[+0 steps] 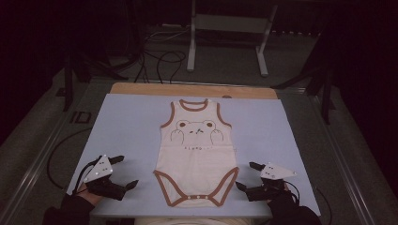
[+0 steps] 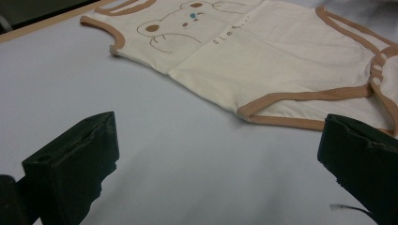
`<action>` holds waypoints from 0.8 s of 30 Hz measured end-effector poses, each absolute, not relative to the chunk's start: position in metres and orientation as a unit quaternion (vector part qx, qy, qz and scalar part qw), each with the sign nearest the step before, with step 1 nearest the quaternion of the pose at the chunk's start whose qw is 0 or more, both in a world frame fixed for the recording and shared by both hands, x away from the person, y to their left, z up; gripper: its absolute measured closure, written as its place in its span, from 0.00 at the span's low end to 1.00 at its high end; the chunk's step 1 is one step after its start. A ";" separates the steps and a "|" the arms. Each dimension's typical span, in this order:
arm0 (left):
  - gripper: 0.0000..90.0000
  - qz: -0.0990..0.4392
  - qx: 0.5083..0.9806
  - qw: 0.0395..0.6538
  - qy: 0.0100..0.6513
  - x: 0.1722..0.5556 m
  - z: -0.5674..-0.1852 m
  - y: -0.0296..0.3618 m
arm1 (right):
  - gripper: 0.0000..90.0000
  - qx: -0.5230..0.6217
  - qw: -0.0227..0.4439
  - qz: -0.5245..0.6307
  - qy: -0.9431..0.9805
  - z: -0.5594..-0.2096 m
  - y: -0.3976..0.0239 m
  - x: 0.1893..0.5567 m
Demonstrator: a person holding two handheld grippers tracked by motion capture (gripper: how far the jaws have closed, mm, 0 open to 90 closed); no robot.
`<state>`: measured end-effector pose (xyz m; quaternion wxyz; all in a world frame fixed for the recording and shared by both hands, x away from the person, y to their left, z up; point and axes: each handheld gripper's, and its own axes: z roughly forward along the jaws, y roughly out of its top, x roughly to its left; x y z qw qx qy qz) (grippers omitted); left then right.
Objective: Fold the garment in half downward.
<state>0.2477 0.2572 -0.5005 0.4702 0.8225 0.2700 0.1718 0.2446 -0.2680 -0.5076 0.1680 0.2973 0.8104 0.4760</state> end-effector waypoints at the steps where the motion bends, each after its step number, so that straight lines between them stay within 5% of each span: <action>1: 0.00 0.172 0.823 0.470 0.270 0.248 -0.501 0.257 | 0.10 0.297 0.168 0.476 0.810 -0.508 -0.268 0.245; 24: 0.00 0.152 0.836 0.460 0.258 0.247 -0.501 0.248 | 0.10 0.296 0.152 0.480 0.812 -0.504 -0.262 0.244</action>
